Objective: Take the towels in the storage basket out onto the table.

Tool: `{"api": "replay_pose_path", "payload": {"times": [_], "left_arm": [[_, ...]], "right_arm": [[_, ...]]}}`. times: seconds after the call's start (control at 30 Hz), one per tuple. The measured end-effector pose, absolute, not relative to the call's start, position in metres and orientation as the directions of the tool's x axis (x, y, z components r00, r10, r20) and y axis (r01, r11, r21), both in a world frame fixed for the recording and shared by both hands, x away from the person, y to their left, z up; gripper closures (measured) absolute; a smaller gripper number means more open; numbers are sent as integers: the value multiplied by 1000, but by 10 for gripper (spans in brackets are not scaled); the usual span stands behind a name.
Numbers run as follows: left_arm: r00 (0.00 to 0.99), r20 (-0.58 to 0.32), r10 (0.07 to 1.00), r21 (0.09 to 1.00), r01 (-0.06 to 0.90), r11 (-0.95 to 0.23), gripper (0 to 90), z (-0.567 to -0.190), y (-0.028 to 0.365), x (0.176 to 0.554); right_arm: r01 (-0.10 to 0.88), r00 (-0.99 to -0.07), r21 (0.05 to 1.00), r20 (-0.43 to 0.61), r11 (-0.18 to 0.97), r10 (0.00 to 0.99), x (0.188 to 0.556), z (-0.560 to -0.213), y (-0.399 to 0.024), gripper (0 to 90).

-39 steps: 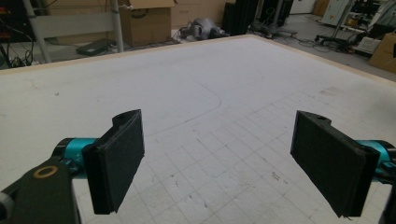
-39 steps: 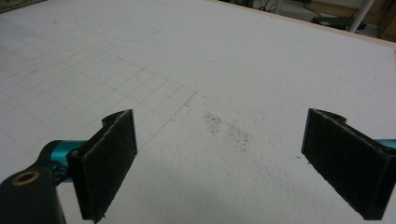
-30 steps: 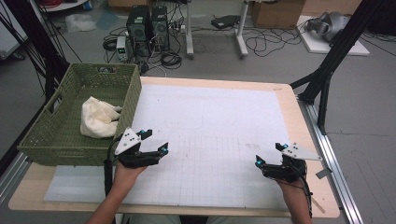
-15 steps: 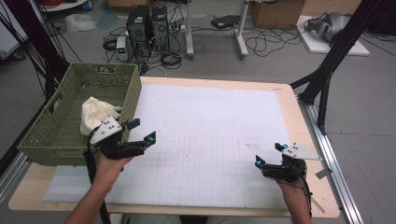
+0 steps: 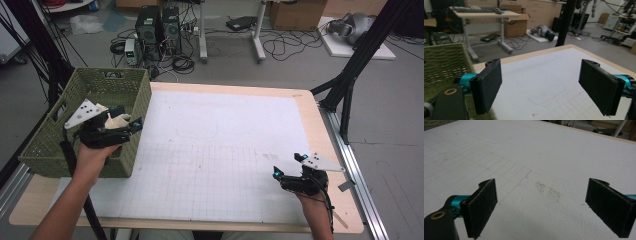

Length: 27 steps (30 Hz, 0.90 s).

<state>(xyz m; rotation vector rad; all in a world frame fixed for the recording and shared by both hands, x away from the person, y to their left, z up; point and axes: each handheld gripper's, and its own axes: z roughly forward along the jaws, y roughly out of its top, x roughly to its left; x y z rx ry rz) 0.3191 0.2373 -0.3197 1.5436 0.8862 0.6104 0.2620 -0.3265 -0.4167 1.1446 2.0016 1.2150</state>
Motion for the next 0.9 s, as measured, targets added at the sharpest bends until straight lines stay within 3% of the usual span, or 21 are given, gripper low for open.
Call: {"api": "replay_pose_path", "payload": {"times": [0.6,0.9], "left_arm": [[416,-118,901,952,305,-16,194,-328,299,365],[303,-96,948,881,469,-60,195,-349,321,387]], "right_arm": [[395,-512,885,-10,246,859,264,-417,-319,96],[397,-519,880,-19,261,855,267,-419,-316,96]]}}
